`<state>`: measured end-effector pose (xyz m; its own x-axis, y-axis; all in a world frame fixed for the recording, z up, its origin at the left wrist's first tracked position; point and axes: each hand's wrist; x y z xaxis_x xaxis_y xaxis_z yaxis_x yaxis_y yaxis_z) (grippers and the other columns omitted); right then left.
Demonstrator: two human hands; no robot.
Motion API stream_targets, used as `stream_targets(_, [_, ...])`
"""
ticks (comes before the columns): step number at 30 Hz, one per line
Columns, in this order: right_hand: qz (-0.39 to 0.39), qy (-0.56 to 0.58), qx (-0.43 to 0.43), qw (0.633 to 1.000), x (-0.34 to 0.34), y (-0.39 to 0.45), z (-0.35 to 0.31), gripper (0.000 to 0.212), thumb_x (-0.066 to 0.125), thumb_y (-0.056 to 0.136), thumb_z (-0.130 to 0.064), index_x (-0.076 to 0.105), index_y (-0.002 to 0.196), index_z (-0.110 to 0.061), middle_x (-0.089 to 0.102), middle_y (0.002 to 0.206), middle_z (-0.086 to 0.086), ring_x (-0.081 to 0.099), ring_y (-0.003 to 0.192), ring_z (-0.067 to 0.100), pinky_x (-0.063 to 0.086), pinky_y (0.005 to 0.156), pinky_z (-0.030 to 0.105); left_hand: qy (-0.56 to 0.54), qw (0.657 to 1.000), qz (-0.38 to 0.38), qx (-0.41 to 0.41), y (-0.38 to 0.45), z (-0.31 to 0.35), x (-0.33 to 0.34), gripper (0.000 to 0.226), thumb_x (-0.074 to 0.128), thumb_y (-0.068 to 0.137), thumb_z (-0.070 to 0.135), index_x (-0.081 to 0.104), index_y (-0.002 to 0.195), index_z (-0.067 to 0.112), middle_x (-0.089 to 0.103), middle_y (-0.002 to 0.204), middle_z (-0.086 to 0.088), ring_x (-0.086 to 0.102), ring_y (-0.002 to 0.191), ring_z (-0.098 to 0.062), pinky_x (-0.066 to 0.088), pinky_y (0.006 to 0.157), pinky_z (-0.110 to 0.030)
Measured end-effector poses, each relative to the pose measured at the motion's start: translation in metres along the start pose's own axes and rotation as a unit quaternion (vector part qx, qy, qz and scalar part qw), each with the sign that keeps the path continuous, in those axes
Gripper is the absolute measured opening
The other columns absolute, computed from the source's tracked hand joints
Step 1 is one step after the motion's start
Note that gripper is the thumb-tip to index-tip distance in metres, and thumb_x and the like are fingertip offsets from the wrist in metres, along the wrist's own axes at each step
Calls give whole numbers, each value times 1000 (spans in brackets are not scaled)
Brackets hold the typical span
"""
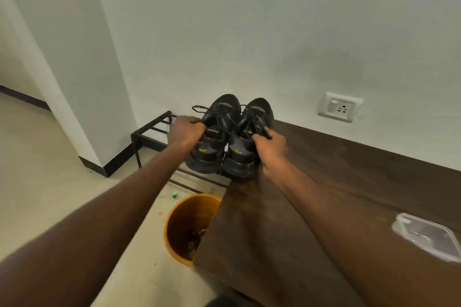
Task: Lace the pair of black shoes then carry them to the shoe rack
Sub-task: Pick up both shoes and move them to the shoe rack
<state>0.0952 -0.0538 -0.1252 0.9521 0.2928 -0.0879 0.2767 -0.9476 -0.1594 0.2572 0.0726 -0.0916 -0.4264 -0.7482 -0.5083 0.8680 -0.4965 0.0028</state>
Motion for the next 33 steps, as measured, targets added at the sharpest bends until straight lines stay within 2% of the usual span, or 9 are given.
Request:
stream_targets(4, [-20, -7, 29, 999, 63, 52, 8, 64, 76, 71, -29, 68, 135, -32, 74, 120, 0, 72, 102, 21, 63, 91, 37, -32, 998, -10, -62, 85, -33, 4, 10, 76, 67, 26, 80, 75, 30, 77, 82, 0, 74, 87, -27, 61, 89, -43])
stream_targets(6, [-34, -23, 51, 998, 87, 71, 19, 44, 76, 79, -22, 72, 122, -29, 74, 115, 4, 72, 99, 24, 63, 89, 39, -44, 995, -8, -88, 127, -62, 14, 19, 78, 53, 25, 80, 72, 23, 76, 80, -5, 75, 86, -31, 63, 86, -48])
stream_targets(8, [-38, -49, 60, 996, 103, 88, 34, 27, 73, 83, -17, 71, 108, -26, 74, 110, 9, 71, 96, 28, 64, 87, 43, -40, 994, -14, -105, 157, -87, 28, 21, 80, 54, 22, 78, 74, 16, 76, 81, -10, 75, 84, -32, 63, 85, -48])
stream_targets(13, [-44, -85, 90, 991, 130, 121, 68, 41, 66, 88, -12, 65, 129, -10, 69, 118, 14, 67, 102, 33, 60, 94, 45, -22, 991, -35, -125, 185, -123, 58, 15, 76, 62, 20, 77, 74, 13, 73, 88, -20, 73, 89, -40, 61, 76, -46])
stream_targets(16, [-25, -83, 103, 991, 138, 137, 80, 50, 63, 89, -9, 56, 138, -5, 65, 129, 15, 65, 109, 34, 58, 96, 42, -24, 989, -77, -123, 186, -125, 72, 13, 77, 76, 10, 75, 87, 4, 68, 80, -16, 66, 68, -30, 50, 57, -29])
stream_targets(19, [-29, -81, 112, 990, 142, 142, 92, 49, 61, 93, -6, 53, 141, -5, 62, 134, 16, 63, 114, 33, 56, 96, 38, -17, 990, -76, -118, 195, -132, 81, 5, 74, 85, 4, 72, 89, 3, 58, 66, -10, 50, 54, -20, 39, 50, -26])
stream_targets(27, [-41, -68, 120, 990, 150, 141, 98, 49, 58, 96, -6, 50, 144, -8, 62, 135, 16, 63, 116, 33, 53, 89, 35, -3, 987, -131, -92, 208, -131, 86, 17, 65, 100, 15, 66, 88, 3, 60, 77, -9, 52, 62, -17, 43, 56, -27])
stream_targets(31, [-62, -90, 119, 987, 143, 135, 93, 54, 59, 94, -5, 48, 147, -7, 61, 137, 18, 62, 119, 34, 54, 101, 41, -100, 977, -143, -119, 197, -141, 82, 20, 70, 96, 25, 75, 107, 9, 77, 103, -13, 74, 96, -27, 59, 86, -38])
stream_targets(33, [-76, -93, 126, 985, 139, 128, 86, 54, 59, 96, -5, 46, 148, -4, 61, 136, 19, 63, 116, 32, 56, 99, 41, -153, 972, -129, -120, 184, -140, 80, 19, 69, 98, 25, 73, 102, 7, 76, 96, -11, 74, 79, -18, 60, 69, -28])
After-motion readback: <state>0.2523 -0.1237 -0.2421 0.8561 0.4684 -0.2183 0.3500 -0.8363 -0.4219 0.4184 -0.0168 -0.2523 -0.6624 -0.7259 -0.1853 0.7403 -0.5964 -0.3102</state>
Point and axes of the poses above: each hand's wrist, its own y-axis towards the middle knuckle, its own x-axis out of the palm, z = x × y
